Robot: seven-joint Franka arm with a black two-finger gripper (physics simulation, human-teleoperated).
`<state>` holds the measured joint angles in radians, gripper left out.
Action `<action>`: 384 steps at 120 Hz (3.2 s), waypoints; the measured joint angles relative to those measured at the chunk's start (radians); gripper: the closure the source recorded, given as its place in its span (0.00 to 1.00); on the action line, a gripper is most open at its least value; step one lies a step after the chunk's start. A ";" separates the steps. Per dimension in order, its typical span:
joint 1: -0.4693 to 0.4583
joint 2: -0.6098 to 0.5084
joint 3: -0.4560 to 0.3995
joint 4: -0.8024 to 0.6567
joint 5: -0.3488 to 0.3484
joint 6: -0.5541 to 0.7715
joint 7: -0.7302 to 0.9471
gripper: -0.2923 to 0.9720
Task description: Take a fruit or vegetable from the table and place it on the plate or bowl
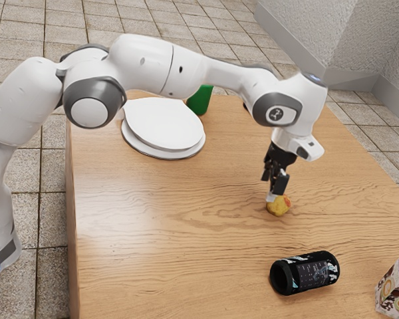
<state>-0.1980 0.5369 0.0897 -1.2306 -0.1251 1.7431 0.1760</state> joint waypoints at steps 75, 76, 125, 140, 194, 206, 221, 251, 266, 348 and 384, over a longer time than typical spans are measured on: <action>0.000 0.075 -0.001 0.006 -0.038 0.153 0.031 0.23; 0.000 0.076 -0.001 0.006 -0.039 0.154 0.032 0.23; -0.001 0.103 -0.001 0.003 -0.050 0.210 0.044 0.23; -0.001 0.108 -0.001 0.002 -0.054 0.219 0.046 0.27; 0.000 0.105 0.010 0.002 -0.049 0.221 0.021 0.40; 0.000 0.101 0.019 0.004 -0.045 0.208 0.009 0.42; -0.001 0.093 0.028 0.008 -0.043 0.183 -0.006 0.46; -0.003 0.041 0.063 0.012 -0.023 0.104 -0.039 0.60; -0.003 -0.001 0.075 0.011 -0.011 0.056 -0.057 0.62; 0.002 -0.391 0.424 -0.139 0.096 -0.355 -0.176 0.64; 0.008 -0.398 0.551 -0.186 0.105 -0.421 -0.201 0.64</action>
<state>-0.1900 0.1384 0.6411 -1.4165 -0.0198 1.3221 -0.0248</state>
